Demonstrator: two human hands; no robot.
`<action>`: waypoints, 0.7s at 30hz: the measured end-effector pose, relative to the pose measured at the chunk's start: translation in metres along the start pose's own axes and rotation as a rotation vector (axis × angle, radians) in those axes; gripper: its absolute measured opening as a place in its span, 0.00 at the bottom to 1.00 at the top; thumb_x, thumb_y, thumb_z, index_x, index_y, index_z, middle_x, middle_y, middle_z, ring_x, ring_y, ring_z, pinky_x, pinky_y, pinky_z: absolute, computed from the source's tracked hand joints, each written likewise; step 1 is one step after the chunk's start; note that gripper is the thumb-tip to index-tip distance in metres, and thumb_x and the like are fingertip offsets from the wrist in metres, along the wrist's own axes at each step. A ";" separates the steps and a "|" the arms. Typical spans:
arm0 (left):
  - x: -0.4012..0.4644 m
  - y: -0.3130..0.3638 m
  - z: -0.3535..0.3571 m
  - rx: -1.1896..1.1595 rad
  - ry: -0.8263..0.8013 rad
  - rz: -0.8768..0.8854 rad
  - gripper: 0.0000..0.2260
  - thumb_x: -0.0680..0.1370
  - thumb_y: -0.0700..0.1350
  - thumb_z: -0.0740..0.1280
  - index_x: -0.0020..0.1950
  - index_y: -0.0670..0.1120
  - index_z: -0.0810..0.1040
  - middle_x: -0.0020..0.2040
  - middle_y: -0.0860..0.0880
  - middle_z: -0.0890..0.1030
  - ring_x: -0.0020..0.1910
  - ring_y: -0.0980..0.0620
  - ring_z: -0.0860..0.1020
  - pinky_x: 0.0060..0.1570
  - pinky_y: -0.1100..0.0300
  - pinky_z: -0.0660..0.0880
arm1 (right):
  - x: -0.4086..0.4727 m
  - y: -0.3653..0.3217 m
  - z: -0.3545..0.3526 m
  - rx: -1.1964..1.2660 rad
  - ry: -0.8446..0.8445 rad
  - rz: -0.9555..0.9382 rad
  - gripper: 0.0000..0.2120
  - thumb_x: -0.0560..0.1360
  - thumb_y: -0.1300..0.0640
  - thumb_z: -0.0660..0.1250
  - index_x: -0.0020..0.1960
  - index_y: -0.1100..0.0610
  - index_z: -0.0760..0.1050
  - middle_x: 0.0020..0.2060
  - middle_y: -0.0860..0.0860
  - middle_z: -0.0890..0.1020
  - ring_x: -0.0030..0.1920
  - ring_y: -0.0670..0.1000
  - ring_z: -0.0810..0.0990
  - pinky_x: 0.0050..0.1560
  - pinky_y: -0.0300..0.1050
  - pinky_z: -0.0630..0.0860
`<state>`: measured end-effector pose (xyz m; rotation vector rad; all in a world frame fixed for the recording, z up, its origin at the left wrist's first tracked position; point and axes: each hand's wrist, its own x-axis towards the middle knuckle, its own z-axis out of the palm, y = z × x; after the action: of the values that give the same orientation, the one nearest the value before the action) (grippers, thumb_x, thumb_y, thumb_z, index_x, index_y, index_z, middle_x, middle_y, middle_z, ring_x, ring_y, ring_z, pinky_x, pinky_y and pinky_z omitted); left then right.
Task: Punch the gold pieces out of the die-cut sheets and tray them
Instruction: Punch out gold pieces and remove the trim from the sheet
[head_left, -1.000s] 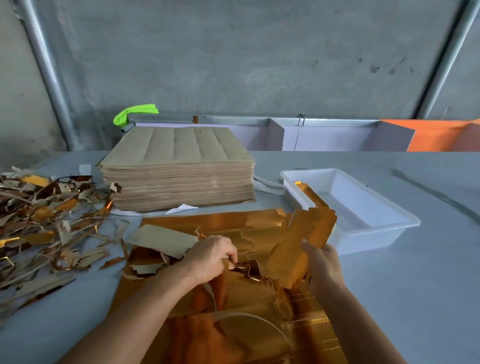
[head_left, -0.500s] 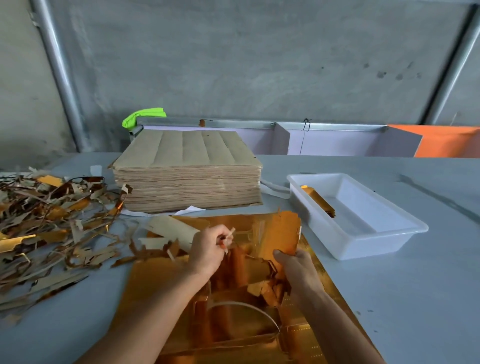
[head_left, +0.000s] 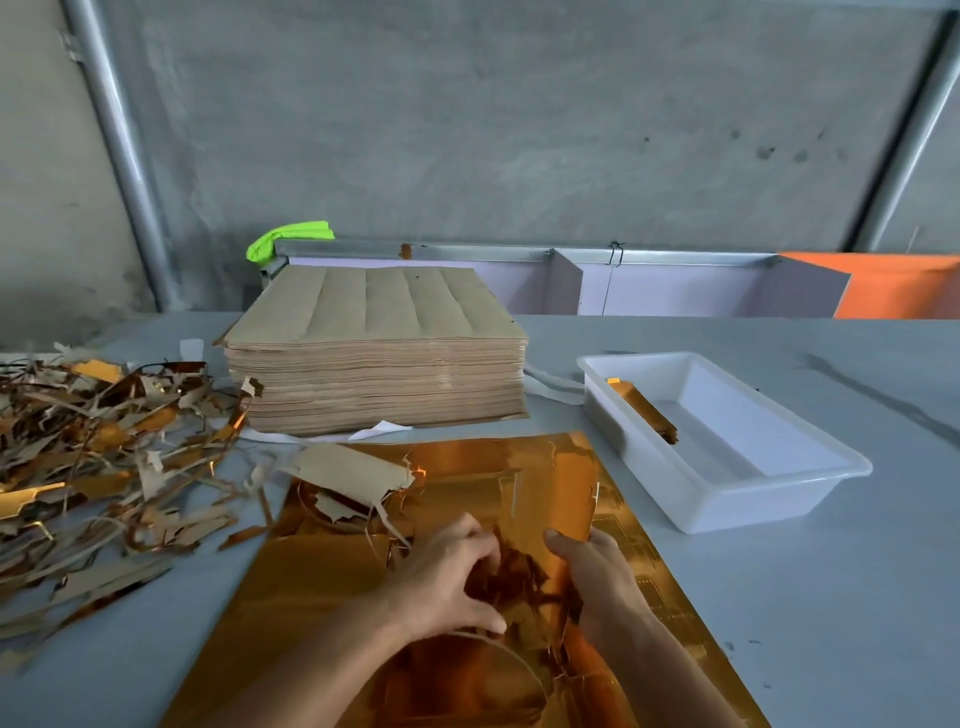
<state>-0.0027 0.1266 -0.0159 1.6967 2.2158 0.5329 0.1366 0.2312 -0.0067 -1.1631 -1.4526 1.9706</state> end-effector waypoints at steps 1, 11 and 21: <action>0.000 0.001 0.002 0.018 0.050 0.016 0.19 0.69 0.54 0.74 0.56 0.53 0.72 0.56 0.58 0.69 0.54 0.58 0.71 0.53 0.62 0.72 | -0.001 -0.001 0.000 0.014 0.003 0.008 0.14 0.79 0.57 0.63 0.62 0.60 0.68 0.46 0.63 0.82 0.43 0.60 0.83 0.47 0.59 0.81; 0.002 0.004 -0.013 -0.538 0.305 -0.045 0.07 0.75 0.43 0.70 0.38 0.51 0.77 0.35 0.56 0.78 0.35 0.64 0.75 0.36 0.71 0.71 | -0.003 -0.003 0.000 0.055 0.023 -0.048 0.03 0.79 0.61 0.61 0.49 0.54 0.72 0.38 0.56 0.84 0.35 0.55 0.84 0.31 0.48 0.80; 0.002 0.009 -0.008 -0.825 0.470 -0.135 0.05 0.76 0.40 0.68 0.40 0.46 0.77 0.37 0.53 0.78 0.38 0.58 0.76 0.38 0.68 0.72 | -0.009 -0.012 0.016 -0.009 -0.075 -0.036 0.06 0.79 0.62 0.61 0.47 0.61 0.77 0.35 0.57 0.85 0.35 0.55 0.84 0.36 0.49 0.81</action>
<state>0.0014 0.1295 -0.0047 1.0387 1.9036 1.6571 0.1268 0.2196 0.0099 -1.0698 -1.5104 2.0055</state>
